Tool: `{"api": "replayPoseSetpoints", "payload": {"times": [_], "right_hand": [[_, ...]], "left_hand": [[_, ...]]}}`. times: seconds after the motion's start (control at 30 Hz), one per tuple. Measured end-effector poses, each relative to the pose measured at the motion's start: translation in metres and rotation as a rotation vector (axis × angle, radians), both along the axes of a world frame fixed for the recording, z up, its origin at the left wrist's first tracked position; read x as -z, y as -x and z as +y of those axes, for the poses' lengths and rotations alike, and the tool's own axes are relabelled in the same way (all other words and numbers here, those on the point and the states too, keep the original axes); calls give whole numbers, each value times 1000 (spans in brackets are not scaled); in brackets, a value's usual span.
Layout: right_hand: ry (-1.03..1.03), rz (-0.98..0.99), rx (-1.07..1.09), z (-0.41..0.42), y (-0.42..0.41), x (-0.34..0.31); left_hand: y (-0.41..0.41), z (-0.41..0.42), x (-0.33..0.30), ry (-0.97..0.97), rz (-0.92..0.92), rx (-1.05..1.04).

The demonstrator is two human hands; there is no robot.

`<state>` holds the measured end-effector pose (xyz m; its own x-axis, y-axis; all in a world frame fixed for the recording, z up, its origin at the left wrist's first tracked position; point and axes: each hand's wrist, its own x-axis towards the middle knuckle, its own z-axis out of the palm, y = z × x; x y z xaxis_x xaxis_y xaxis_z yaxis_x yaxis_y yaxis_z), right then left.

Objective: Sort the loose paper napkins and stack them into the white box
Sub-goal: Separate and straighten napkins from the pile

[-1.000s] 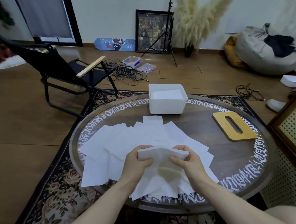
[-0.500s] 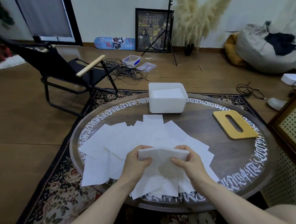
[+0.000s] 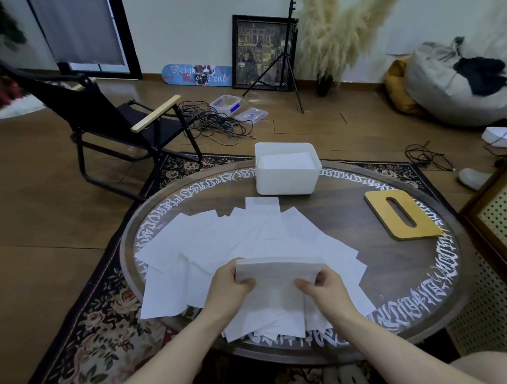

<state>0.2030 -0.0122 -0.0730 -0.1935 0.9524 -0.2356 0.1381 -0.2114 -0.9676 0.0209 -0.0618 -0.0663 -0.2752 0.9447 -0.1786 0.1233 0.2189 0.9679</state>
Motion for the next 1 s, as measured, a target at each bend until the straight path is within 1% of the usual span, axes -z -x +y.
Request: {"api": "replayPoseSetpoints", "payload": {"times": [0.07, 0.3, 0.43, 0.63, 0.77, 0.9, 1.0], "right_hand": [[1, -18, 10, 0, -1, -3], [10, 36, 85, 1, -2, -23], [9, 36, 115, 0, -2, -31], [-98, -56, 28, 11, 1, -56], [-189, -99, 42, 28, 3, -66], [-229, -81, 60, 50, 6, -79], [-237, -77, 92, 70, 10, -87]], "left_hand": [[0, -1, 0, 7, -5, -16], [0, 3, -10, -3, 11, -136], [-4, 7, -18, -36, -25, -206], [-8, 18, -32, -90, -117, -335], [-7, 33, -45, -107, -178, -376], [-2, 57, -57, -157, -99, -346], [3, 77, -63, -152, -34, -322]]}}
